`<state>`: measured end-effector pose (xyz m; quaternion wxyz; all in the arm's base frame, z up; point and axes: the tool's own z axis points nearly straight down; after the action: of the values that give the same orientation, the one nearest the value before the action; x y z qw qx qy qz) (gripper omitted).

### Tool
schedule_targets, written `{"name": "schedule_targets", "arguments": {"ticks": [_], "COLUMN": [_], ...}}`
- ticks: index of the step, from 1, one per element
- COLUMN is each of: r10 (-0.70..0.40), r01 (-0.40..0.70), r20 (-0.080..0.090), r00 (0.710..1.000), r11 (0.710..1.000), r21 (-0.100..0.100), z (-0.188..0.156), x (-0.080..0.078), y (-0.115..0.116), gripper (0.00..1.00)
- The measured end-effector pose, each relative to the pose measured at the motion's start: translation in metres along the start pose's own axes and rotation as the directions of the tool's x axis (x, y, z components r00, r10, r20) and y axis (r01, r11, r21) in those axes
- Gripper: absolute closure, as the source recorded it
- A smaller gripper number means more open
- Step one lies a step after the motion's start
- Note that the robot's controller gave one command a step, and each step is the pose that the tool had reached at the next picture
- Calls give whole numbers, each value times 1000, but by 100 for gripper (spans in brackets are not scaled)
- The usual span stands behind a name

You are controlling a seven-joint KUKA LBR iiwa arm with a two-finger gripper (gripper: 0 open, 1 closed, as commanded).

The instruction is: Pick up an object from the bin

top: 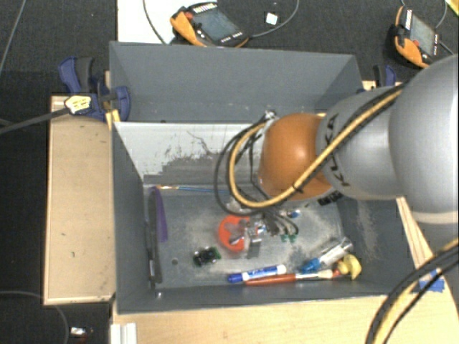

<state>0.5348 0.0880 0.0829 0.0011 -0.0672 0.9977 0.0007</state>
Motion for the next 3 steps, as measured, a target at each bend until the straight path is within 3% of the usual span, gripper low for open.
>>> {"name": "schedule_targets", "arguments": {"ticks": [1,3], "r10": [0,1], "r01": [0,-1], "r20": [-10,5], "r00": [1000,1000], "r11": [1000,1000], "r21": [0,0], "z": [-21,-86], "x": [2,-1], "y": [0,0], "gripper": [100,100]}}
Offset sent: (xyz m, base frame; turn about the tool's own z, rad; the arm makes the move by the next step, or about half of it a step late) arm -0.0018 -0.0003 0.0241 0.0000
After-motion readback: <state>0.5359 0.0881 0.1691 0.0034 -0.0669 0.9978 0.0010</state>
